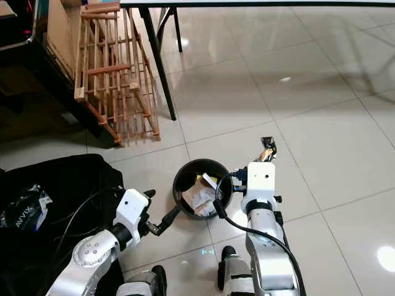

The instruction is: Picking trash to rubbish bin

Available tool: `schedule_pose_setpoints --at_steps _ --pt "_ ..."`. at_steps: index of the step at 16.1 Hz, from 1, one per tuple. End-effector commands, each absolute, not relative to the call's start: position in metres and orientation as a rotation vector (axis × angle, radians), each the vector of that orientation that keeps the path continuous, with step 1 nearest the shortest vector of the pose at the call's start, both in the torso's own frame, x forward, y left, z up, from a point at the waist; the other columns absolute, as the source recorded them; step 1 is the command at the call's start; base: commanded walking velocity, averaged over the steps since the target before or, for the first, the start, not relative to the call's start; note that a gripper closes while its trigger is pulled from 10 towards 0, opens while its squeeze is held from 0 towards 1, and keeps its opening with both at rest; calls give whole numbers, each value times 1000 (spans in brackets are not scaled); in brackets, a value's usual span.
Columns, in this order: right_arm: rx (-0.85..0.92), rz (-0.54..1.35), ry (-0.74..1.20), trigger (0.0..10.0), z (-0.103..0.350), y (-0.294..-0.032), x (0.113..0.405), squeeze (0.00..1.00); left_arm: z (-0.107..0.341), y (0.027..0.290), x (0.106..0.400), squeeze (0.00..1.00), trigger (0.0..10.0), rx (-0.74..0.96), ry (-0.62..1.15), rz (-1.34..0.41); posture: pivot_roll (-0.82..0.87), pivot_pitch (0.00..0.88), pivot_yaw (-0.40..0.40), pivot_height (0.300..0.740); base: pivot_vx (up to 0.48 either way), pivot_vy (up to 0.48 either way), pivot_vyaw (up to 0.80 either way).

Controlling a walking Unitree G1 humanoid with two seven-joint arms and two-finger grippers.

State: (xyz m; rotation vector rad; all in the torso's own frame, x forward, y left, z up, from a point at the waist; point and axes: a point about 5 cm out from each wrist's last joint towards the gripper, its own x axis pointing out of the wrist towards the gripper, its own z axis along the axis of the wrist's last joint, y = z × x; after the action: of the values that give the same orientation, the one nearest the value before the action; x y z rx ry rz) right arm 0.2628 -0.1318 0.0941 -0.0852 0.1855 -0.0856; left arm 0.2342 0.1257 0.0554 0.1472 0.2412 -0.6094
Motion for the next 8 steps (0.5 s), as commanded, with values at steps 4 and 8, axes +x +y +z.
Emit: schedule_pose_setpoints --at_steps 4,8 --pt "-92 -72 205 10000 88 -129 260 0 47 128 228 0 10000 151 274 -617 38 318 37 740 463 0 0" --pt "-96 -71 204 10000 88 -130 262 0 47 126 230 0 10000 143 272 -613 33 309 33 740 169 0 0"
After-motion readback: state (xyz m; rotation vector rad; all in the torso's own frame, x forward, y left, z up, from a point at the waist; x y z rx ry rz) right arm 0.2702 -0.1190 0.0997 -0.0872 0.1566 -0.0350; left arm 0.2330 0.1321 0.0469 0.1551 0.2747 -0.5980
